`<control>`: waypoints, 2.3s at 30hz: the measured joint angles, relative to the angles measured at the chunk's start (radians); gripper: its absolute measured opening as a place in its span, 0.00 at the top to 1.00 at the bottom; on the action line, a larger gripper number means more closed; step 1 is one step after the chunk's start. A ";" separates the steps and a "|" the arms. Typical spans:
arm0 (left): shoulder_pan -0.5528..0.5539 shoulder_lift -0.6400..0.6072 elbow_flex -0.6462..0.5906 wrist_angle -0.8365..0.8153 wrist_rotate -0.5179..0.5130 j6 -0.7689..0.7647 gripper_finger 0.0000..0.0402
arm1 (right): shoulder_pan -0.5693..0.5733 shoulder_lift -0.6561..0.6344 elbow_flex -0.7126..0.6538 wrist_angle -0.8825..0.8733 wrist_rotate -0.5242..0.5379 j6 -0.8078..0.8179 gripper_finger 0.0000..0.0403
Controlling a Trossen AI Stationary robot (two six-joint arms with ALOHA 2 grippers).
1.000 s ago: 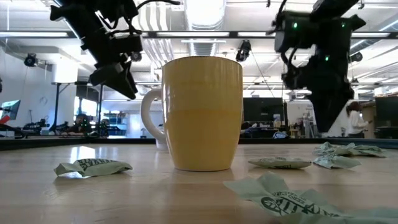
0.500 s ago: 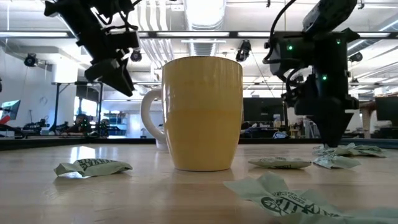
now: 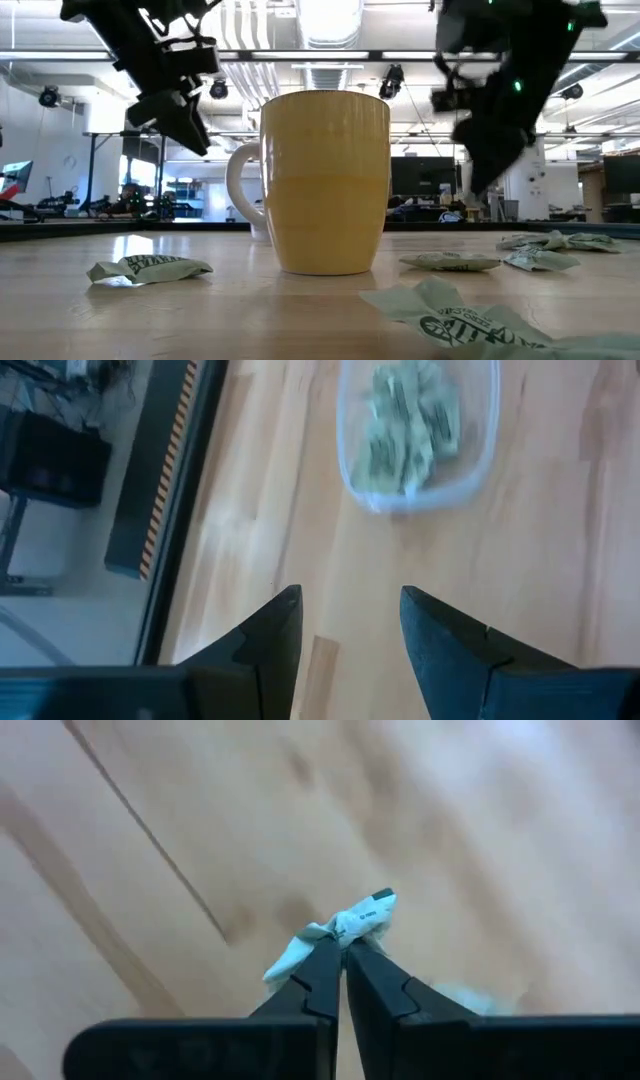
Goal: Pick and place Stevia / Truvia into bins
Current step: Put the stevia packet into the transparent bin
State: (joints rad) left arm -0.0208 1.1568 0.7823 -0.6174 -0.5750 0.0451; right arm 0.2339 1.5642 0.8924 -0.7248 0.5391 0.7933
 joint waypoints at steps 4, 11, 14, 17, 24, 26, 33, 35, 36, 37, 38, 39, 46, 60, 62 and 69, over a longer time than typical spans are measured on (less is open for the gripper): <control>-0.029 0.000 -0.003 -0.106 0.000 -0.082 0.62 | 0.024 0.000 0.056 0.150 0.153 -0.213 0.98; -0.089 0.000 -0.017 -0.150 -0.004 -0.145 0.62 | -0.070 0.024 0.104 0.603 0.151 -0.736 0.98; -0.106 0.000 -0.026 -0.148 -0.006 -0.144 0.62 | -0.148 0.058 0.148 0.669 0.060 -0.850 0.98; -0.119 -0.012 -0.039 -0.154 -0.007 -0.143 0.62 | -0.236 0.111 0.206 0.669 -0.078 -0.887 0.98; -0.120 -0.077 -0.049 -0.155 -0.008 -0.142 0.62 | -0.384 0.300 0.363 0.594 -0.295 -0.927 0.98; -0.120 -0.103 -0.056 -0.153 -0.008 -0.143 0.62 | -0.406 0.346 0.409 0.562 -0.322 -0.929 0.98; -0.124 -0.173 -0.095 -0.154 0.001 -0.164 0.62 | -0.440 0.445 0.549 0.363 -0.389 -0.880 0.90; -0.125 -0.186 -0.111 -0.145 0.027 -0.170 0.62 | -0.444 0.447 0.573 0.342 -0.414 -0.869 0.84; -0.126 -0.191 -0.120 -0.142 0.046 -0.170 0.62 | -0.444 0.445 0.578 0.334 -0.415 -0.863 0.80; -0.126 -0.194 -0.128 -0.142 0.070 -0.170 0.62 | -0.444 0.441 0.580 0.323 -0.414 -0.858 0.77; -0.125 -0.194 -0.132 -0.135 0.096 -0.170 0.62 | -0.444 0.433 0.585 0.310 -0.412 -0.853 0.74; -0.126 -0.194 -0.134 -0.126 0.126 -0.170 0.62 | -0.444 0.422 0.587 0.294 -0.411 -0.852 0.71; -0.157 -0.141 -0.150 -0.123 0.409 -0.267 0.62 | -0.408 0.284 0.557 0.117 -0.407 -0.842 0.60; -0.421 0.185 -0.103 -0.104 0.721 -0.530 0.62 | -0.163 -0.018 0.378 -0.079 -0.406 -0.625 0.66; -0.471 0.208 -0.090 -0.068 0.725 -0.538 0.62 | -0.117 -0.055 0.342 -0.062 -0.376 -0.594 0.67; -0.630 0.269 -0.031 0.087 0.679 -0.547 0.62 | 0.043 -0.162 0.212 -0.042 -0.235 -0.464 0.70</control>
State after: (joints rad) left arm -0.6511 1.4261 0.7515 -0.5303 0.1043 -0.5024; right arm 0.2774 1.4020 1.1045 -0.7665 0.3041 0.3291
